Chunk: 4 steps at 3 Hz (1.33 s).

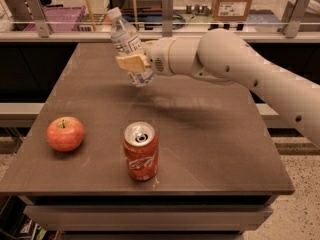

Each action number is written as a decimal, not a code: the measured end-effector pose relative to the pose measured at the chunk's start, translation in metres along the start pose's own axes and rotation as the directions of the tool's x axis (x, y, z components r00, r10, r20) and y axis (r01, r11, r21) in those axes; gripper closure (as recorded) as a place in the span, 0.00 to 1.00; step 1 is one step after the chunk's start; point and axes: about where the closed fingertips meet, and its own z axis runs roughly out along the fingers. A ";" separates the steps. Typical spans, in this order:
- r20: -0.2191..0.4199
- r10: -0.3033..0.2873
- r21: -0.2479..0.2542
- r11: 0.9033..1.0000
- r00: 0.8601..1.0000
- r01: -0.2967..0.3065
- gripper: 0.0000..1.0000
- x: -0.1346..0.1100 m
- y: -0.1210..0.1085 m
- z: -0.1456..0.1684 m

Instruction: Place blue plastic bottle upright

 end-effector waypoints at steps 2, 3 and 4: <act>0.165 -0.019 0.017 1.000 0.986 0.016 1.00 -0.004 0.007 -0.010; 0.192 -0.030 0.000 1.000 0.981 0.030 1.00 -0.006 0.010 -0.006; 0.187 -0.035 -0.022 0.999 0.982 0.040 1.00 -0.007 0.012 0.004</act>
Offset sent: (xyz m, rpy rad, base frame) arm -0.0163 -0.0088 0.0091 0.1817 -0.1557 -0.0090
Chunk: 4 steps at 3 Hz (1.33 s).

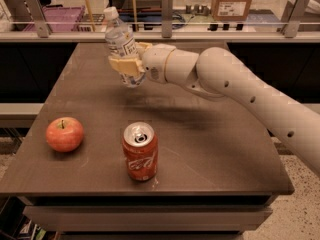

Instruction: Place blue plastic bottle upright

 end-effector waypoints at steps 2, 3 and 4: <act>-0.047 0.021 -0.040 0.999 0.999 -0.023 1.00 0.018 0.004 0.027; -0.048 0.049 -0.041 0.998 0.998 -0.051 1.00 0.031 0.002 0.030; -0.038 0.082 -0.029 0.996 0.996 -0.083 1.00 0.045 -0.001 0.026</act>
Offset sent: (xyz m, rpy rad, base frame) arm 0.0193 0.0297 -0.0358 -0.0337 0.0804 0.0456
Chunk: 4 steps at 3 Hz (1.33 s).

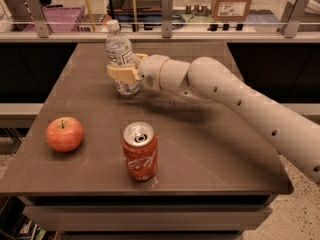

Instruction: Place blue plastic bottle upright

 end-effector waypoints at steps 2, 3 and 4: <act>0.006 0.014 0.008 1.000 1.000 -0.014 1.00 0.004 -0.002 -0.003; 0.006 0.014 0.007 1.000 1.000 -0.014 0.82 0.004 -0.002 -0.003; 0.006 0.014 0.007 1.000 1.000 -0.014 0.59 0.004 -0.002 -0.003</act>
Offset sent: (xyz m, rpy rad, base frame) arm -0.0006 -0.0596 -0.0492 0.1079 0.0793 -0.1244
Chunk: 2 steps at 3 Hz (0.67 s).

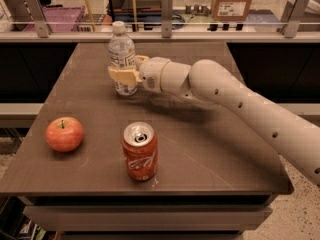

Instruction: Place blue plastic bottle upright

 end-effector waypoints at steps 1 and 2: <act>0.000 0.000 0.000 1.000 1.000 0.000 0.36 0.000 0.000 0.000; 0.000 0.000 0.000 1.000 1.000 0.000 0.13 0.000 0.000 0.000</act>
Offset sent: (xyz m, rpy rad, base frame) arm 0.0000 0.0001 0.0000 0.0000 0.0000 0.0001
